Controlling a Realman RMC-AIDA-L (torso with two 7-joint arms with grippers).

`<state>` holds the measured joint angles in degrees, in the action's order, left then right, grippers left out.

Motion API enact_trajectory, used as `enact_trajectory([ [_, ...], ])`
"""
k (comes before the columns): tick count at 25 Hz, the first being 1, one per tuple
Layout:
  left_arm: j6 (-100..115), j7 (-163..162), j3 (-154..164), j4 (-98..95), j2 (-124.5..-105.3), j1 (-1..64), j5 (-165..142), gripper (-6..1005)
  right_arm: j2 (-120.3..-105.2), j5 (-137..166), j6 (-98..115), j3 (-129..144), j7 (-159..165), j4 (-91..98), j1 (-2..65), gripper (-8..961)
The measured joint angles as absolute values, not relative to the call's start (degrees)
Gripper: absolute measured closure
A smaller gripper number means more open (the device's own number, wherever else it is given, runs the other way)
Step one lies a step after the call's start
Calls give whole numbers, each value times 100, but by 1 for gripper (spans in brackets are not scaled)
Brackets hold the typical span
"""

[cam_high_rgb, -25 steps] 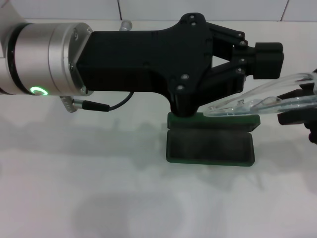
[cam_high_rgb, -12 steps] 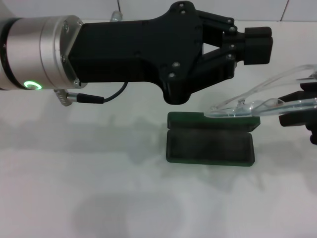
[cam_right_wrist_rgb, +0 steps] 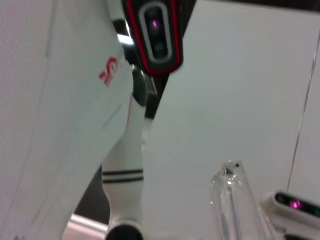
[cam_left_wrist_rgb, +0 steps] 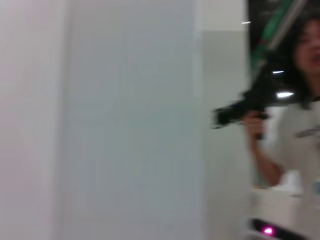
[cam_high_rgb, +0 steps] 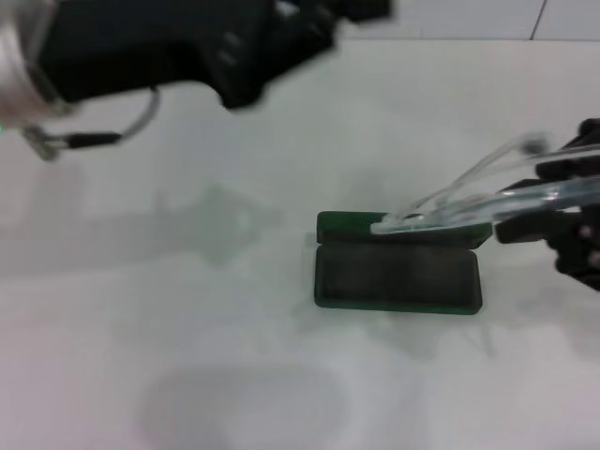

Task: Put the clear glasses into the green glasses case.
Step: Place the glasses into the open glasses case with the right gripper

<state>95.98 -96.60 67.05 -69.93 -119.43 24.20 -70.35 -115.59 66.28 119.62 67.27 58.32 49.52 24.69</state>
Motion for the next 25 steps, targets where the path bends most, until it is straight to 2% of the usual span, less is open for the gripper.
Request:
enact_trajectory([
  [5,9605,-9659,5465,-6958,-11816,2212,-7640,929,-11553,7231,11407,6743,6648,5730,2465,888],
  [11,9618,-9552,4867,-6873,-11514,1802,-7900,930,-11577,8620,10463,6823,8475,7591,2461,888],
  [16,9732,-9465,4546,-6850,-11438,1528,-7901,930,-11562,9599,10076,6933,10288,9213,2634,887],
  [21,10048,-9271,4129,-6588,-11463,1379,-7886,931,-11533,10687,10343,6975,12464,10219,3428,887],
  [25,10319,-9177,3818,-6253,-11472,1384,-7872,931,-11536,11562,10999,6989,14025,10206,4365,886],
])
